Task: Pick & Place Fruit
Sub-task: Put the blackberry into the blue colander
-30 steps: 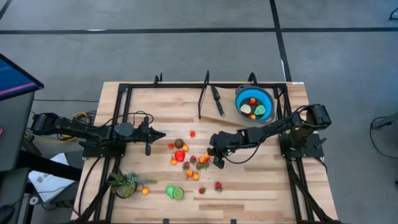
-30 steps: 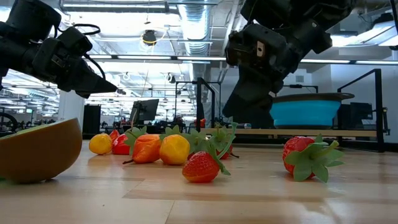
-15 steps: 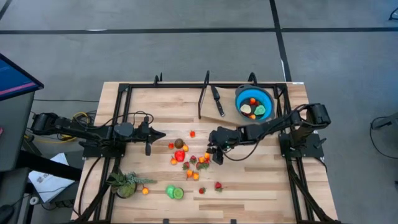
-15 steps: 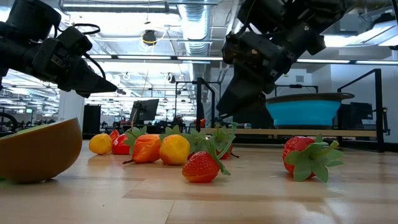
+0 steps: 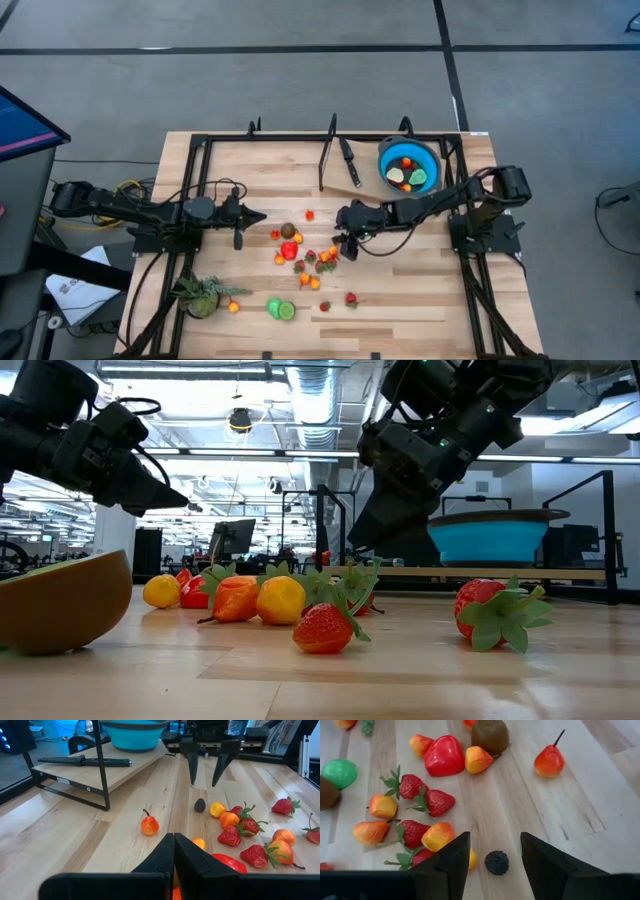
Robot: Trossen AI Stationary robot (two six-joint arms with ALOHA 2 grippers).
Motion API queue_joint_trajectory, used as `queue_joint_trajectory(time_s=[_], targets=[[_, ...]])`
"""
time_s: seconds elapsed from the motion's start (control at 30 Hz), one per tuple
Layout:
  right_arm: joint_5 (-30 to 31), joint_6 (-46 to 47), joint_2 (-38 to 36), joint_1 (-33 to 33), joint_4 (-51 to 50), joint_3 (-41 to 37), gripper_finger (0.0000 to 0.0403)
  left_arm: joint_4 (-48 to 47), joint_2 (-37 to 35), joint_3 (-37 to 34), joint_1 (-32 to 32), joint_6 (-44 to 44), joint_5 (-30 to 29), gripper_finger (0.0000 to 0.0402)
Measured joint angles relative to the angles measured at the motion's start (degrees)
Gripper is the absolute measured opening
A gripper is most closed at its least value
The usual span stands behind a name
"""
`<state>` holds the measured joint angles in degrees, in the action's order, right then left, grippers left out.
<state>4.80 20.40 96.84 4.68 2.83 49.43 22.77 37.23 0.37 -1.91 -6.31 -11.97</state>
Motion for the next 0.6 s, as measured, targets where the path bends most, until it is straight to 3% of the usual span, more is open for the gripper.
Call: queue_joint_trajectory(time_s=[0.6], targets=[[0.0, 0.2, 0.0, -0.1, 0.2, 0.0, 0.0153, 1.0, 0.0, 0.0, 0.0, 0.0, 0.0, 0.0001]])
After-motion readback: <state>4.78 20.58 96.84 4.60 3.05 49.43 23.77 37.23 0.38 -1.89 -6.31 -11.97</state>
